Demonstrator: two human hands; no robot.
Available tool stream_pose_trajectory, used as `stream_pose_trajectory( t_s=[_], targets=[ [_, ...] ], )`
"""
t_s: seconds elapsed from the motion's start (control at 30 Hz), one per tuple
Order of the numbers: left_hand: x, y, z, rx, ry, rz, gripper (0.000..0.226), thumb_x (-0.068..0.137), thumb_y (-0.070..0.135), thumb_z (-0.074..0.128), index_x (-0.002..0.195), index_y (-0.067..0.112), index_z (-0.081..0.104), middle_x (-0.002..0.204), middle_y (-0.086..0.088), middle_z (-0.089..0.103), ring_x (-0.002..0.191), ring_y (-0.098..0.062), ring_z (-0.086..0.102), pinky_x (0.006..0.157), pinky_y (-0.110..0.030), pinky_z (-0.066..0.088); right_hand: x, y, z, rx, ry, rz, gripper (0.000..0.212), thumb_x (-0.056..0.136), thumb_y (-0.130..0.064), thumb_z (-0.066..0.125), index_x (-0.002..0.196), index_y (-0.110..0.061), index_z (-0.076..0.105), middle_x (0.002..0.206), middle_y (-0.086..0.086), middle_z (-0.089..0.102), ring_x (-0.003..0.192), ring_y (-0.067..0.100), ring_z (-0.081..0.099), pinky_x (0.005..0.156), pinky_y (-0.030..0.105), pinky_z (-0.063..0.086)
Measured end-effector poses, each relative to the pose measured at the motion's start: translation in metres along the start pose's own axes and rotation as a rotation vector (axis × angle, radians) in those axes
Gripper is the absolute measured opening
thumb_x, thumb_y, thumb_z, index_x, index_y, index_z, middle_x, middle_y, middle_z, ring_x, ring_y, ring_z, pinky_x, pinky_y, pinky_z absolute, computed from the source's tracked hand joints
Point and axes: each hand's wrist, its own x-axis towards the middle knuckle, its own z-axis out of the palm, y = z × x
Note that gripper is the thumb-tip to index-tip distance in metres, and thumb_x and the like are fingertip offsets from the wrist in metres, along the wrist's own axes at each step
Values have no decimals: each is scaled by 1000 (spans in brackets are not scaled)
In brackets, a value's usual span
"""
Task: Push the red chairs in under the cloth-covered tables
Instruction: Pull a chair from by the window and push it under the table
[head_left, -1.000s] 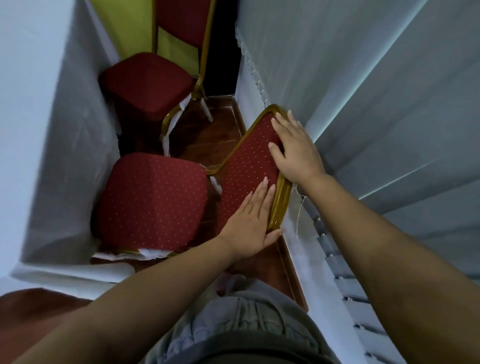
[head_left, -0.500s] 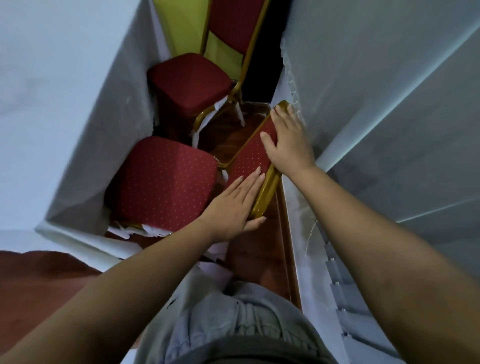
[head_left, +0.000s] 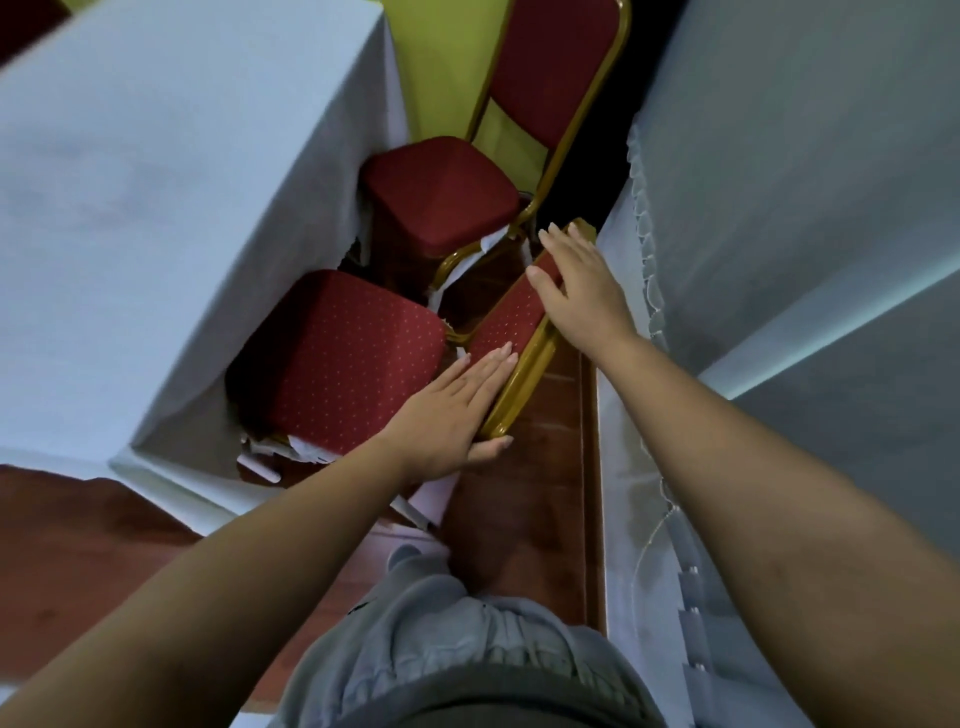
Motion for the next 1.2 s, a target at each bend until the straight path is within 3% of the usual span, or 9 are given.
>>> stream_pose_trajectory(
  t_s=[0.3, 0.47, 0.8, 1.03, 1.2],
  targets=[
    [14, 1, -8, -111, 65, -55, 83, 95, 55, 39, 154, 7, 5, 163, -6, -1, 150, -12, -3, 122, -34, -2, 28, 11, 4, -38, 25, -100, 50, 100, -40, 41, 144, -15, 45, 153, 1, 39, 146, 16, 21, 119, 36, 16],
    [45, 19, -16, -281, 211, -232, 68, 101, 51, 36, 153, 13, 18, 162, -4, 11, 149, -9, 5, 122, -31, 4, 42, 21, 1, -8, -13, -171, 52, 99, -41, 39, 143, -13, 46, 151, 3, 42, 146, 18, 23, 119, 36, 15],
    [85, 62, -9, -447, 378, -537, 61, 102, 42, 36, 154, 18, 15, 161, -3, 16, 134, 3, 7, 112, -11, -2, 63, 46, -7, 29, -111, -283, 56, 96, -39, 34, 145, -12, 42, 153, 3, 38, 147, 18, 20, 121, 40, 15],
    [118, 83, -3, -457, 438, -572, 60, 103, 38, 39, 153, 14, 18, 161, -4, 18, 137, 3, 7, 113, -13, -2, 77, 71, -18, 20, -141, -330, 56, 97, -37, 32, 145, -12, 43, 153, 4, 39, 147, 18, 19, 120, 42, 18],
    [120, 71, -4, -421, 382, -543, 64, 101, 46, 36, 154, 17, 14, 161, -4, 17, 147, -13, 17, 122, -33, 13, 84, 69, -17, 15, -121, -355, 55, 96, -37, 33, 143, -11, 46, 150, 5, 43, 146, 21, 23, 120, 41, 19]
  ],
)
